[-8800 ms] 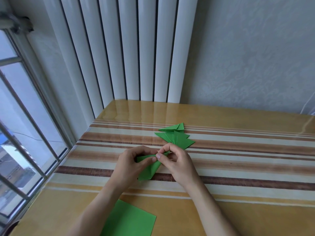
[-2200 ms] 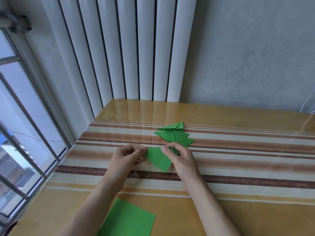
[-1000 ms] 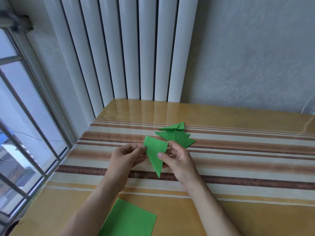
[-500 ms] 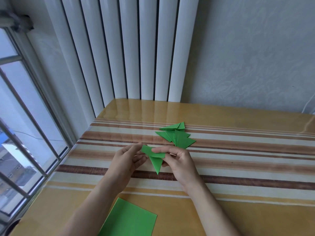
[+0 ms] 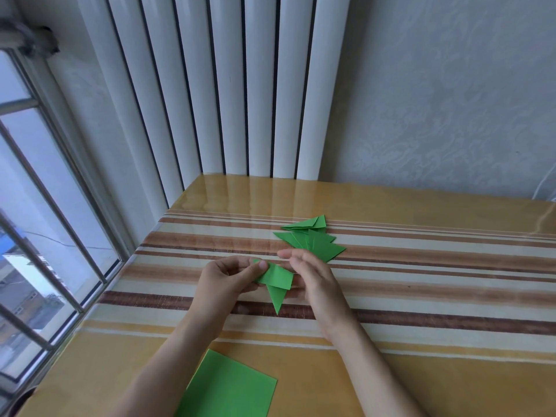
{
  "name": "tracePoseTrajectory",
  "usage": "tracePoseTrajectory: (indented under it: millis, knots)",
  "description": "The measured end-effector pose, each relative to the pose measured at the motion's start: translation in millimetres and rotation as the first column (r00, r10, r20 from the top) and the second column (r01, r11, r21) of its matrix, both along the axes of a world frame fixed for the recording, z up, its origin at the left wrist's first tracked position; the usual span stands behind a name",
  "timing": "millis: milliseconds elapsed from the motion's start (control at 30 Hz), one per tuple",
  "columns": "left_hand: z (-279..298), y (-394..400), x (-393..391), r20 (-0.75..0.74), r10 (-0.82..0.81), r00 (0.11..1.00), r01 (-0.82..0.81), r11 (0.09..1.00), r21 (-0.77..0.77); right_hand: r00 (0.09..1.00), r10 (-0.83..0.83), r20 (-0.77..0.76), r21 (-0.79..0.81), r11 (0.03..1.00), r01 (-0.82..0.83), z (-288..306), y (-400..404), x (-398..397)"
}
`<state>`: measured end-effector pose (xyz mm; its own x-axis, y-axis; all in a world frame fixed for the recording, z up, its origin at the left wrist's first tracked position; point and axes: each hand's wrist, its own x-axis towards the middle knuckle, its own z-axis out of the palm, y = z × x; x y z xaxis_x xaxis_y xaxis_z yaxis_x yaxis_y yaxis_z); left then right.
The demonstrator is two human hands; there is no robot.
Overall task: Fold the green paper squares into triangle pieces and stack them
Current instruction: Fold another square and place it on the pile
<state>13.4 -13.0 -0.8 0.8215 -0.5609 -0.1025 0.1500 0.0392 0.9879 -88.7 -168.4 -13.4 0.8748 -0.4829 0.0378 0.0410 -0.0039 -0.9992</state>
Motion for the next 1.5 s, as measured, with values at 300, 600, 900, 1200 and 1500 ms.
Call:
tracePoseTrajectory:
  millis: [300,600,900,1200,1500]
  knots:
    - [0,-2,-1,0.265,-0.032,0.964,0.027,0.999,0.022,0.999,0.045,-0.015,-0.159,0.986,-0.047,-2,4,-2]
    - [-2,0,1,0.186,0.023,0.982,-0.038,0.996,0.077,0.999,0.039,-0.03,-0.242,0.969,-0.045,-6,3,-2]
    - [2,1,-4,0.153,-0.046,0.987,0.031,0.994,0.105,0.999,0.041,-0.001,-0.327,0.944,-0.039,-9,1,-1]
    - [2,1,-4,0.127,-0.027,0.992,0.016,0.996,0.089,0.999,0.052,-0.005,-0.306,0.951,-0.051,-11,0,1]
    - [1,0,-3,0.187,-0.06,0.98,0.053,0.998,0.044,0.997,0.065,-0.035,-0.25,0.966,-0.072,-12,0,2]
